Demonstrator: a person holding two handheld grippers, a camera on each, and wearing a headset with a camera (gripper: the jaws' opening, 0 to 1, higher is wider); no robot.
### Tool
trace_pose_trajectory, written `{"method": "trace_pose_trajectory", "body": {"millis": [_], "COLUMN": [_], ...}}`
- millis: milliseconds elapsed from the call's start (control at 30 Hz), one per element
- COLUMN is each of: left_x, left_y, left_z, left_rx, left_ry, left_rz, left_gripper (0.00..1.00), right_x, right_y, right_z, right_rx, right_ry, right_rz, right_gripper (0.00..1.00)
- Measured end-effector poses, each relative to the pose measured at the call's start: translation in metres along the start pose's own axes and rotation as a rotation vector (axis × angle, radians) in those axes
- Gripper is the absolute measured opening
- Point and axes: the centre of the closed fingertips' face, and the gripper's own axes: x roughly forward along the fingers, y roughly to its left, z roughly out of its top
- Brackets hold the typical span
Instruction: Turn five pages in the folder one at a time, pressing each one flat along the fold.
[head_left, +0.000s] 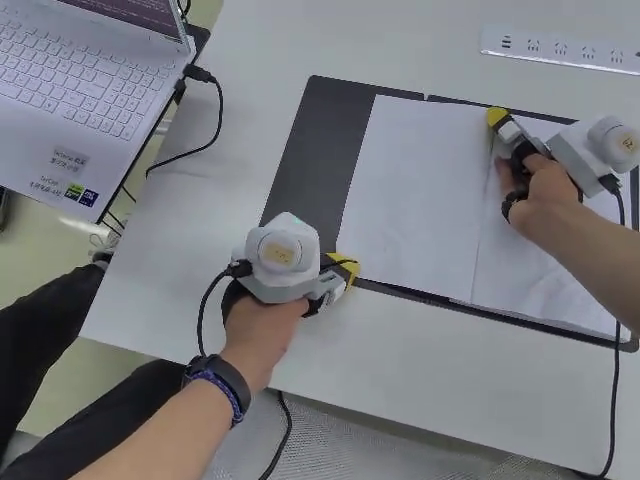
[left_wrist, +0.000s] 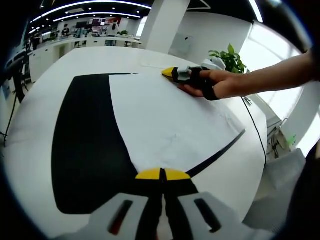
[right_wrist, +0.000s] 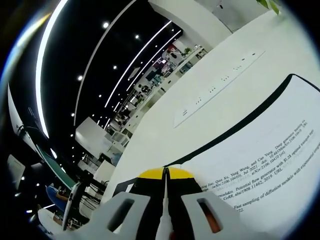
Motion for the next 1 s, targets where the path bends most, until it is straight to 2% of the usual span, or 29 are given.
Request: {"method": "trace_pose_trajectory", "body": {"millis": [133,300,533,767,1000], "left_x": [0.0,0.0,0.0,0.0,0.0], "left_y": [0.0,0.001,0.001,0.0,0.0], "left_z": [0.0,0.0,0.001,0.001,0.0], "left_rx": [0.002,0.007,0.015,0.025,0.024], "left_ry": [-0.002,-0.004,-0.006,-0.009,-0.012], "left_rz": [0.001,0.002,0.0,0.0,0.003], "left_gripper": [0.0,0.0,0.0,0.0,0.0], "right_x": [-0.008,-0.018,-0.027,-0.052,-0.066], "right_y": [0.004,0.009,0.009,0.025,0.028], "right_z": [-0.006,-0.014,-0.024,-0.036,-0.045], "right_rx": [-0.017,-0.075,-0.093,-0.085,-0.081], "right_ry": [0.021,0.038,0.061,0.057,0.065], "right_rz": [0.015,0.026,0.038,0.038,0.039], "right_gripper": [0.0,0.0,0.0,0.0,0.0]}}
